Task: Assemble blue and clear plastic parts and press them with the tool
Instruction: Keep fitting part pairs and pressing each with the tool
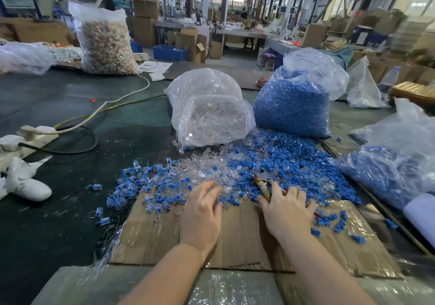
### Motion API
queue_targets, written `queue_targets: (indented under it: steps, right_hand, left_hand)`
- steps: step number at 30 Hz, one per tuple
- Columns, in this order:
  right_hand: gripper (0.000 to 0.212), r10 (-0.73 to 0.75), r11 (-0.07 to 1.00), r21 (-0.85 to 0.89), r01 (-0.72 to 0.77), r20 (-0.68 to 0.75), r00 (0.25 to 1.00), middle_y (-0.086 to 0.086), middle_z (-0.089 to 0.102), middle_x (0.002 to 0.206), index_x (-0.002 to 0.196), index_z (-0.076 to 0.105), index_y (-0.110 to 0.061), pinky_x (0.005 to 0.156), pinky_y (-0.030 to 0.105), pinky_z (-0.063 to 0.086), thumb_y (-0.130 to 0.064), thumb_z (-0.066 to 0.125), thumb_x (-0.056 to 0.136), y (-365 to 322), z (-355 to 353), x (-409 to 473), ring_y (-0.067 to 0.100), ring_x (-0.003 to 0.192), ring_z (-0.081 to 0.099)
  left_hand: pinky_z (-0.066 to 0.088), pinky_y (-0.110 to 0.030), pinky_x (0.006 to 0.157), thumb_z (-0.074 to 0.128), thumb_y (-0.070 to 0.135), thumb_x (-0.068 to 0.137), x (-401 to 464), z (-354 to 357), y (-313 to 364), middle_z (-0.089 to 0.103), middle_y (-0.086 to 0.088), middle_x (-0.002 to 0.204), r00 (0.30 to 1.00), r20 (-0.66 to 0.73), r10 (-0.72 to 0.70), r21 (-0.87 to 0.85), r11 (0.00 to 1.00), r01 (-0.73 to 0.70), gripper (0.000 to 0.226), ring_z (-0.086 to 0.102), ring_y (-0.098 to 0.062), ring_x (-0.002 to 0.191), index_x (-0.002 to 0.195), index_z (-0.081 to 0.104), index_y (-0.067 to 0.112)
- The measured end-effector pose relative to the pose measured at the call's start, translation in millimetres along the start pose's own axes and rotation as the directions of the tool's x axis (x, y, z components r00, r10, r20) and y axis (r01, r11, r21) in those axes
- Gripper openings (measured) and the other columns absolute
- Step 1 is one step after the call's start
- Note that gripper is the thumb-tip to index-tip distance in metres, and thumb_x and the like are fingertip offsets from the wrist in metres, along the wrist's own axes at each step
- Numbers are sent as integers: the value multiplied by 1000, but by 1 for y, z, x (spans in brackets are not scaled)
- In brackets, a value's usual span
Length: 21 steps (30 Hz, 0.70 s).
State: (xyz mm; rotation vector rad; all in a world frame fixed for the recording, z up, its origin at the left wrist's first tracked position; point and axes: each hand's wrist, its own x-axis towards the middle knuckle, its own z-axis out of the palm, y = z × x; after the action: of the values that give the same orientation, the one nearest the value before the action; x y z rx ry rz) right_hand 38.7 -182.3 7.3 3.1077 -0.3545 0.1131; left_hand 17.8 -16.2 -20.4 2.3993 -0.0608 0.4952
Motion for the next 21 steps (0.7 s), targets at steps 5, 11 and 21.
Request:
queue_targets:
  steps: [5,11,21]
  right_hand:
    - [48,-160,987,-18,159,-145,976,6,39,142,141,35,-24,110,54,15,-40,41,96,-15,-2,-6,28,132,31]
    - [43,-362,921,83,380,-173,916,2,42,142,138,40,-20,108,35,26,-15,35,96,-34,13,-8,23,135,29]
    - [19,-248,872,341,353,-313,917,3,62,102,103,65,-14,88,31,42,-8,55,88,-39,26,-15,22,97,56]
  left_hand:
    - [-8,-22,110,40,34,98,2,9,-4,14,10,154,992,115,49,137,988,-65,50,1,-7,142,144,24,29]
    - [-13,-25,110,29,39,99,4,13,-10,-2,10,156,977,194,88,202,971,-128,52,-14,-4,139,147,9,31]
    - [-7,-18,109,39,36,98,0,9,-10,14,14,154,986,134,97,77,991,-108,50,0,-1,141,145,23,31]
